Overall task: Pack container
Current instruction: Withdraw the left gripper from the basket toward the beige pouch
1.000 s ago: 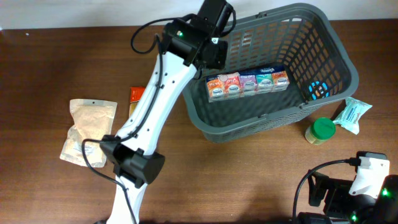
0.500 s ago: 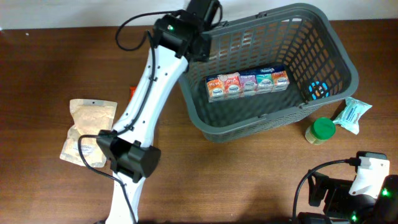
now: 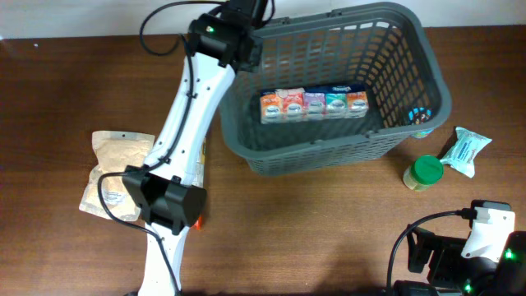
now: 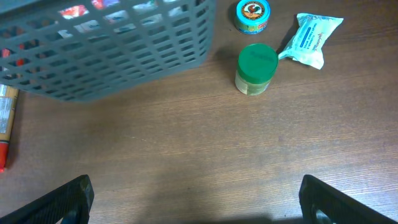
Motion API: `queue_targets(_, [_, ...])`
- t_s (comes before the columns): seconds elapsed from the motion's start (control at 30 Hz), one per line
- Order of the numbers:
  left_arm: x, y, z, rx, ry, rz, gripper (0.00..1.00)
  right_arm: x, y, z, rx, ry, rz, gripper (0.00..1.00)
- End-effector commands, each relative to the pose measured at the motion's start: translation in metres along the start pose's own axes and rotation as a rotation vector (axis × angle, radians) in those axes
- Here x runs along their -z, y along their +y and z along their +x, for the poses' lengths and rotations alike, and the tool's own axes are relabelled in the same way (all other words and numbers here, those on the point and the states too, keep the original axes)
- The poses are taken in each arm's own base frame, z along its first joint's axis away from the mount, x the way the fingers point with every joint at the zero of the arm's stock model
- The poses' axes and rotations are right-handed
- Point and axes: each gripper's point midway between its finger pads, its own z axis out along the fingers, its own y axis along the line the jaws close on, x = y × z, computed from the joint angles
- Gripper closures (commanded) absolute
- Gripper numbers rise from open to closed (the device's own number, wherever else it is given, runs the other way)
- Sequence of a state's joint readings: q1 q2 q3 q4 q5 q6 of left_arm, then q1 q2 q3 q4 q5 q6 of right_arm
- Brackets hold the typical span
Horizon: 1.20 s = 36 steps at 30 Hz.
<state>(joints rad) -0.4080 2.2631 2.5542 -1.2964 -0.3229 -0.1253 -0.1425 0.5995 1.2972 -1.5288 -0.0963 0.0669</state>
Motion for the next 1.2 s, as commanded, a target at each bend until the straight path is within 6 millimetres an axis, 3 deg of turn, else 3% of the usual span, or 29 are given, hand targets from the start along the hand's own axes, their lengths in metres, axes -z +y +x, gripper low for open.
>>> queue_targets(0.0, [-0.014, 0.046, 0.001, 0.006, 0.019, -0.115, 0.98, -0.001, 0.001, 0.000, 0.010, 0.005, -0.008, 0.01])
queue_targets(0.23, [-0.019, 0.071, 0.004, 0.010, 0.041, -0.139, 0.98, -0.001, 0.001, 0.000, 0.010, 0.005, -0.008, 0.01])
queue_targets(0.4, [-0.020, 0.070, 0.003, 0.028, 0.036, -0.086, 0.98, -0.001, 0.001, 0.000, 0.010, 0.005, -0.008, 0.01])
queue_targets(0.43, [-0.013, 0.065, -0.002, 0.033, 0.015, -0.054, 0.98, -0.001, 0.001, 0.000, 0.010, 0.005, -0.008, 0.01])
queue_targets(0.5, [0.020, 0.057, -0.018, 0.042, -0.062, 0.004, 0.98, -0.001, 0.001, 0.000, 0.010, 0.005, -0.008, 0.01])
queue_targets(0.57, [0.063, 0.064, -0.032, 0.055, -0.147, 0.003, 0.98, -0.001, 0.001, 0.000, 0.010, 0.005, -0.008, 0.01])
queue_targets(0.63, [0.111, 0.085, -0.033, 0.082, -0.211, -0.017, 0.98, -0.001, 0.001, 0.000, 0.010, 0.005, -0.008, 0.01])
queue_targets(0.73, [0.154, 0.121, -0.009, 0.132, -0.195, -0.049, 0.98, -0.001, 0.001, 0.000, 0.010, 0.005, -0.008, 0.01])
queue_targets(0.93, [0.184, 0.190, 0.052, 0.294, -0.063, -0.160, 0.98, -0.001, 0.001, 0.000, 0.010, 0.005, -0.008, 0.01])
queue_targets(1.07, [0.203, 0.209, 0.071, 0.324, -0.059, -0.221, 0.98, -0.001, 0.001, 0.000, 0.010, 0.005, -0.008, 0.01])
queue_targets(1.17, [0.221, 0.212, 0.099, 0.334, -0.034, -0.257, 0.98, -0.001, 0.001, 0.000, 0.010, 0.005, -0.008, 0.01])
